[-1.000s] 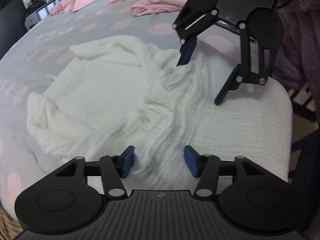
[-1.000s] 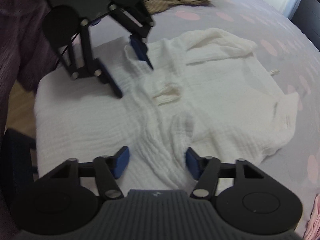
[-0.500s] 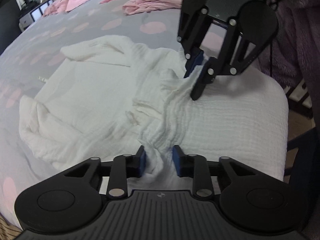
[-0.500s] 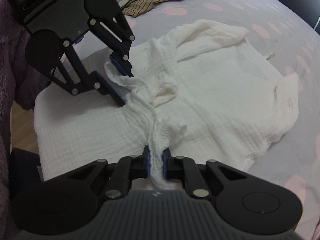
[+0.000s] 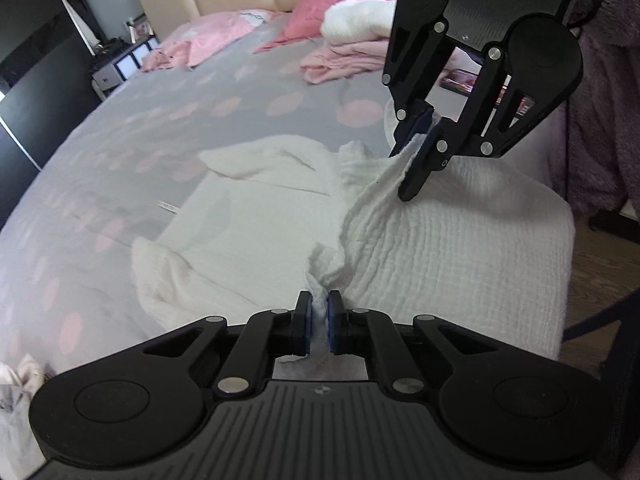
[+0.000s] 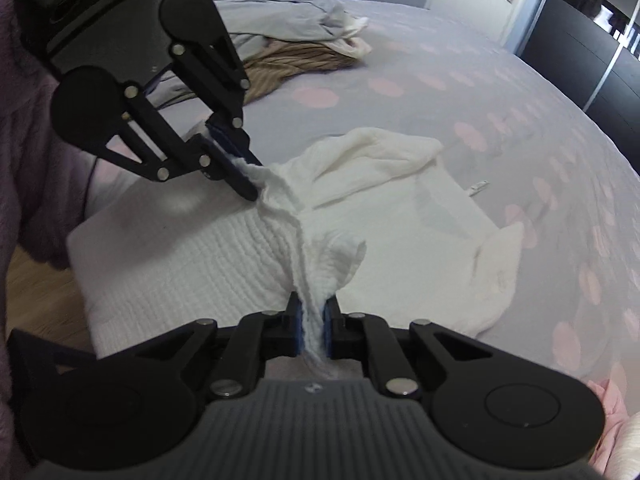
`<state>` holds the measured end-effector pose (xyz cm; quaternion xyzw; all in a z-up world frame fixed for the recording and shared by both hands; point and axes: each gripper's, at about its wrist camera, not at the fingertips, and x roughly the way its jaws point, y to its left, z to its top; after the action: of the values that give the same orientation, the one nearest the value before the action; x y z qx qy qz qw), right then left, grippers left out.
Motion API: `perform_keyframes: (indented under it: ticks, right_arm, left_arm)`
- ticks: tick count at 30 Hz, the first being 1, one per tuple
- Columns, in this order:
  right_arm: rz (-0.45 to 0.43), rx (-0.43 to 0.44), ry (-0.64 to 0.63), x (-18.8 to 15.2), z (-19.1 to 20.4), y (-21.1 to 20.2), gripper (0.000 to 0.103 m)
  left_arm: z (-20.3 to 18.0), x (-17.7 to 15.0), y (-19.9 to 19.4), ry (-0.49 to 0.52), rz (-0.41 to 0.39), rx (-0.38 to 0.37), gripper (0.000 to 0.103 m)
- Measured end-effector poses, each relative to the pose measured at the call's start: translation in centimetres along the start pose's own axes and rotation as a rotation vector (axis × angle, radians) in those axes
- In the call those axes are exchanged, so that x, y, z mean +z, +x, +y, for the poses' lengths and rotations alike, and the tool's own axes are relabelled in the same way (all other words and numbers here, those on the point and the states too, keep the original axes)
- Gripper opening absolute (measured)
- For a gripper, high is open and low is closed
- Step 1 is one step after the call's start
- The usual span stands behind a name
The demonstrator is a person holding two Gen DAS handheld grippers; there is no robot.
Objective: Fold clothes
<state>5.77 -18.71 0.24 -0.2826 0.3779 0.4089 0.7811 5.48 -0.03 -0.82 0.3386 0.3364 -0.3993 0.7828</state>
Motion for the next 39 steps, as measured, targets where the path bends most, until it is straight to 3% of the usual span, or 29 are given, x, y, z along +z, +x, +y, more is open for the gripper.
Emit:
perform_keyframes:
  ticks: [8, 12, 14, 16, 18, 20, 26, 30, 33, 39]
  right_arm:
    - [0.079, 0.032, 0.108, -1.3, -1.7, 5.3, 0.012]
    - [0.096, 0.028, 0.178, -2.1, -1.9, 6.6, 0.017]
    - [0.091, 0.014, 0.194, -2.0, -1.9, 6.2, 0.021]
    - [0.084, -0.007, 0.204, -1.9, -1.9, 5.4, 0.036]
    - [0.068, -0.033, 0.223, -1.9, -2.0, 4.4, 0.038]
    - [0.049, -0.068, 0.249, -1.9, -2.3, 3.6, 0.041]
    - [-0.03, -0.136, 0.257, -1.8, -1.4, -0.1, 0.044]
    - [-0.081, -0.076, 0.215, -2.3, 1.1, -2.9, 0.04]
    - [-0.103, -0.027, 0.194, -3.2, 3.7, -4.1, 0.024]
    - [-0.063, 0.033, 0.166, -5.9, 8.1, -4.2, 0.023]
  left_arm:
    - [0.9, -1.6, 5.3, -0.009, 0.082, -0.055, 0.006]
    - [0.0, -2.3, 6.2, 0.02, 0.084, -0.038, 0.007]
    - [-0.5, -2.3, 6.2, 0.048, 0.084, -0.017, 0.007]
    - [-0.4, -2.1, 5.8, 0.037, 0.083, -0.005, 0.01]
    - [-0.1, -1.9, 5.1, 0.01, 0.071, 0.019, 0.024]
    - [0.1, -1.9, 4.1, -0.022, 0.042, 0.066, 0.031]
    - [-1.0, -1.0, 0.3, -0.033, -0.038, 0.122, 0.034]
    - [-3.0, -0.9, -2.9, -0.026, -0.092, 0.056, 0.032]
    - [-5.2, -1.5, -5.0, 0.001, -0.112, -0.016, 0.025]
    - [-9.7, -3.5, -6.0, 0.071, -0.058, -0.135, 0.019]
